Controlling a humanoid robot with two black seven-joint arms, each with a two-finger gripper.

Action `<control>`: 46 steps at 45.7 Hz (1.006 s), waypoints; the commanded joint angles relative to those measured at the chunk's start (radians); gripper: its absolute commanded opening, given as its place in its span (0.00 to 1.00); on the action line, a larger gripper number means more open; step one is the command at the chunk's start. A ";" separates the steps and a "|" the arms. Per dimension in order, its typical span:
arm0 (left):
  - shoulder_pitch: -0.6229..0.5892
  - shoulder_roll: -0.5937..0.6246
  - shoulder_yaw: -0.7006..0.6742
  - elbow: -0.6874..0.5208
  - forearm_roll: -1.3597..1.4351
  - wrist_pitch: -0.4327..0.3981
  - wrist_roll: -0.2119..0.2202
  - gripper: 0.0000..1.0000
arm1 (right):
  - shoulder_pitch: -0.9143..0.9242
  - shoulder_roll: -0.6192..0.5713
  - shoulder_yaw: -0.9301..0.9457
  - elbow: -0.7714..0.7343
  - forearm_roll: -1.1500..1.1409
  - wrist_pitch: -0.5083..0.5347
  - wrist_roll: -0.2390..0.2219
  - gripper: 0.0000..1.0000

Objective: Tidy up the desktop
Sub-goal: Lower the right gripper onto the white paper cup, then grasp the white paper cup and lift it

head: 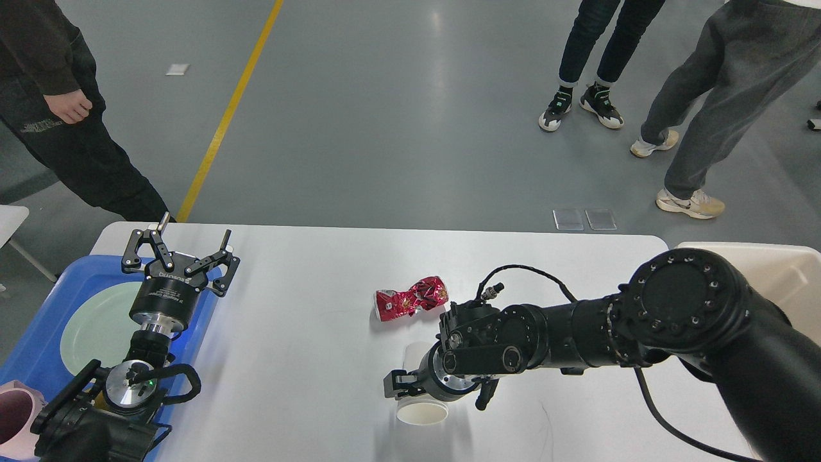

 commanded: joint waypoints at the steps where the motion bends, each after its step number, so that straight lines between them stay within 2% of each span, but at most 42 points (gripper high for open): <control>1: 0.000 0.000 0.000 0.000 0.000 0.000 0.000 0.96 | -0.020 -0.001 -0.004 -0.006 0.000 -0.001 -0.006 0.63; 7: 0.000 0.000 0.000 0.000 0.000 0.000 0.000 0.96 | -0.033 -0.004 -0.004 -0.007 0.000 -0.001 -0.041 0.40; 11: 0.000 0.000 0.000 0.000 0.000 0.000 0.000 0.96 | -0.034 -0.008 -0.004 -0.006 0.000 -0.001 -0.044 0.29; 18: 0.000 0.000 0.000 0.000 0.000 0.000 0.000 0.96 | -0.031 -0.045 0.003 0.003 0.003 -0.001 -0.042 0.01; 32: 0.000 0.000 0.000 -0.001 0.000 0.000 0.001 0.96 | 0.070 -0.148 -0.008 0.092 0.052 0.024 -0.045 0.00; 41: 0.000 0.000 0.000 -0.001 0.000 0.000 0.001 0.96 | 0.268 -0.211 -0.122 0.224 0.199 0.076 -0.044 0.00; 46: 0.000 0.000 0.000 -0.001 0.000 0.000 0.001 0.96 | 0.413 -0.260 -0.238 0.284 0.344 0.163 -0.036 0.00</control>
